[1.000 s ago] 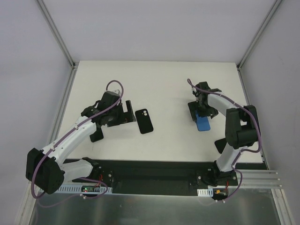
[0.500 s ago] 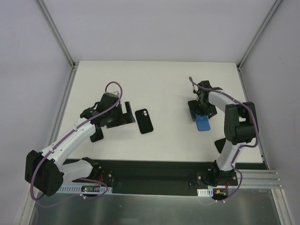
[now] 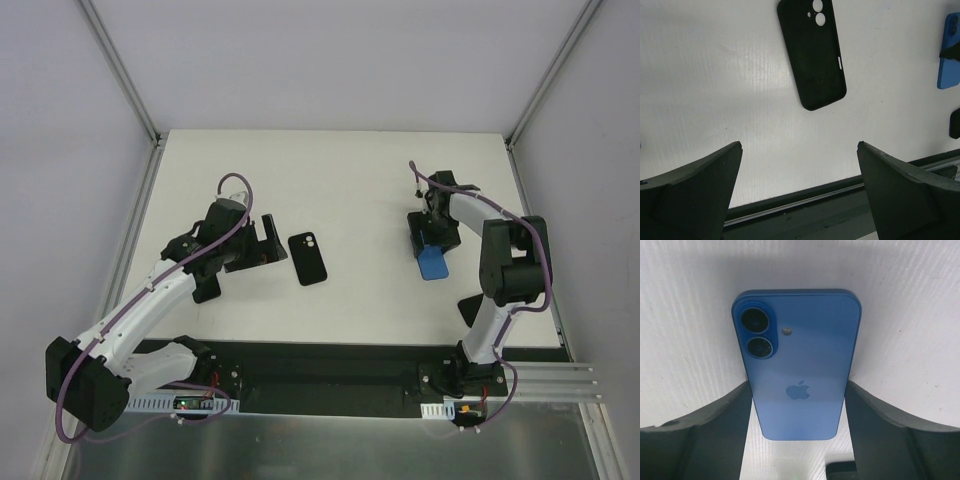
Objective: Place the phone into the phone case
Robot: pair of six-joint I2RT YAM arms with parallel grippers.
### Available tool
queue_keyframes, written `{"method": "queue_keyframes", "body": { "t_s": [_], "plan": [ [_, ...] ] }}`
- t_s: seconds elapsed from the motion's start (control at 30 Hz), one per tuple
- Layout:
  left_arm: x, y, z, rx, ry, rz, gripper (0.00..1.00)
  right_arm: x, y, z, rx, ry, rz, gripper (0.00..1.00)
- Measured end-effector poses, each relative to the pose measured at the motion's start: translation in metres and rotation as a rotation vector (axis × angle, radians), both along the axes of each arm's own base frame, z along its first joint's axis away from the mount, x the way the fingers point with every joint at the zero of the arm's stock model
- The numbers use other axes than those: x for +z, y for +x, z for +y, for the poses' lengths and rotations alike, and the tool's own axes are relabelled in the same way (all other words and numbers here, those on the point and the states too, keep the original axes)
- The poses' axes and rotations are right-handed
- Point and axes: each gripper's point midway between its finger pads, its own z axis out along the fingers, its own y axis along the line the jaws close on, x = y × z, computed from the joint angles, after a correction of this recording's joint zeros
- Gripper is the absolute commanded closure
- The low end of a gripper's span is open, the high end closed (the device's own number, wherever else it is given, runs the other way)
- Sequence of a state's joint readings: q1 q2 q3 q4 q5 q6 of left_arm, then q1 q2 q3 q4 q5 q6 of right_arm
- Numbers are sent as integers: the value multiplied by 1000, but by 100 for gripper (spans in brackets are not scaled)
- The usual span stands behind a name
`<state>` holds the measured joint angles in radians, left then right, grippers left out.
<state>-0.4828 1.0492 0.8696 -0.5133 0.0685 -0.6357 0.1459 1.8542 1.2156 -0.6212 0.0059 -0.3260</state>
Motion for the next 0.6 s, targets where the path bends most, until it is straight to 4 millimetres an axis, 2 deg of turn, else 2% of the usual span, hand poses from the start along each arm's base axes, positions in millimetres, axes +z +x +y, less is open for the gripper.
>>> {"method": "queue_keyframes", "body": {
  "t_s": [0.23,0.33,0.5,0.6],
  "plan": [
    [-2,1,0,2,1,7,6,1,-1,3,4,16,8,46],
    [-6,6,-4,4,8,29,7,3,-1,11,7,52,7,46],
    [-10,21,-18,-8,-6,60,9,8,-9,56,50,199,2,46],
    [-3,34,-29,-26,-37,41,9,14,-20,89,68,344,4,46]
  ]
}}
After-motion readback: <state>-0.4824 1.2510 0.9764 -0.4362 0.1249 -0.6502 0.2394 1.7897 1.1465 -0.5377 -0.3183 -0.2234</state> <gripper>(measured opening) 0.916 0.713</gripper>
